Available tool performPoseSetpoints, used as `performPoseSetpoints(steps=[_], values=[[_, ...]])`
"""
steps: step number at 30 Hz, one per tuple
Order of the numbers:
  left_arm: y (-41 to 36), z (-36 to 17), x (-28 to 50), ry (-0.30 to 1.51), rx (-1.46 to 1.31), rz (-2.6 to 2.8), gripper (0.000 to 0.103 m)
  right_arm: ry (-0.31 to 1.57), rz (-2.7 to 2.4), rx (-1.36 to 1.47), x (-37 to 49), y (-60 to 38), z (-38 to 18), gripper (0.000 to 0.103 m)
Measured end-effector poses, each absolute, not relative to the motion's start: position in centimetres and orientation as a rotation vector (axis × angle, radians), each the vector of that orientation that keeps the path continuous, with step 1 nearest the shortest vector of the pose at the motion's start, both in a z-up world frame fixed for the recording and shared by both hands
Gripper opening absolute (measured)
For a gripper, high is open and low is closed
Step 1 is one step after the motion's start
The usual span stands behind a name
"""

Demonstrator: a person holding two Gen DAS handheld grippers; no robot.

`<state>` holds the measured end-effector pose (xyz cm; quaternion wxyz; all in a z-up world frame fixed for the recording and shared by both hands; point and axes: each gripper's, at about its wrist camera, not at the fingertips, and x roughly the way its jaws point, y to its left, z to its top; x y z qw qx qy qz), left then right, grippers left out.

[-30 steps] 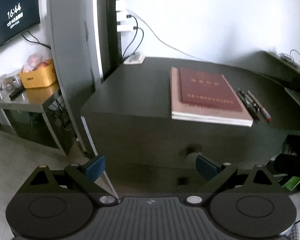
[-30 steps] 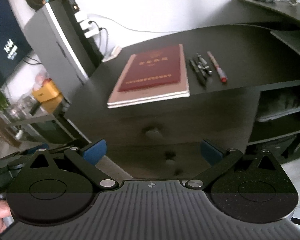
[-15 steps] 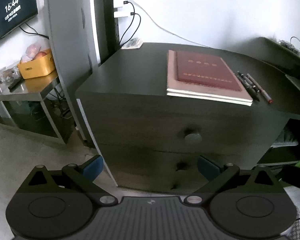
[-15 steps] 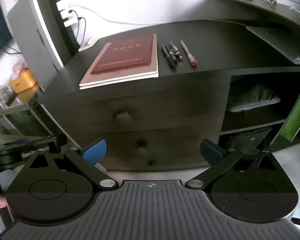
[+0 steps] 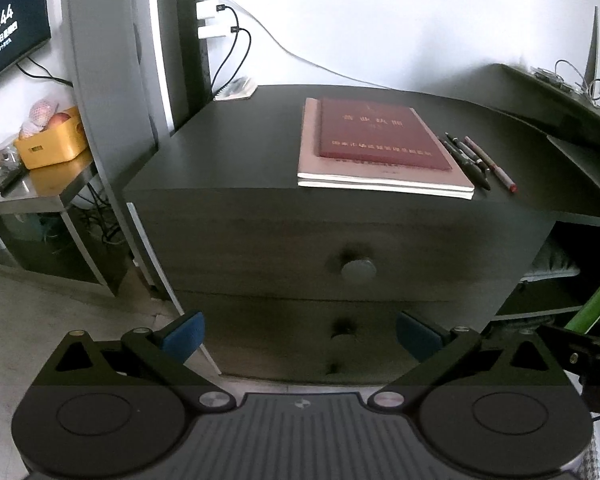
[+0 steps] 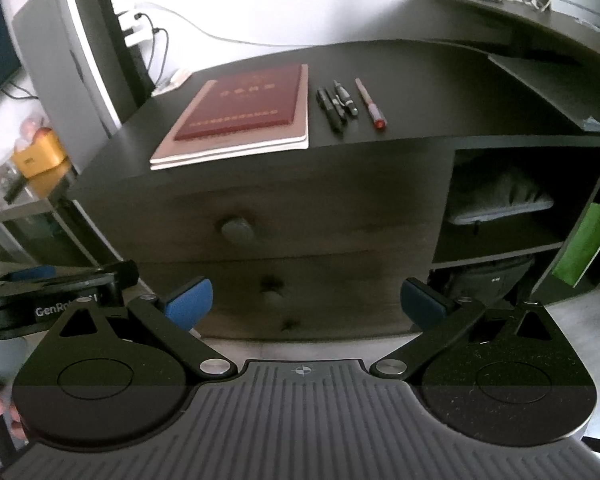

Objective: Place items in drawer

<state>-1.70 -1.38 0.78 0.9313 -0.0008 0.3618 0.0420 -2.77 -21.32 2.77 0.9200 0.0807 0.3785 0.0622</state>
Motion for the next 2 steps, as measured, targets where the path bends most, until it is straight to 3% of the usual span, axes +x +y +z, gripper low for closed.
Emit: performPoseSetpoints(steps=[2], values=[[-1.42, 0.74, -1.71, 0.745, 0.001, 0.087, 0.102, 0.780, 0.130, 0.168, -2.77, -21.31, 2.76, 0.103]])
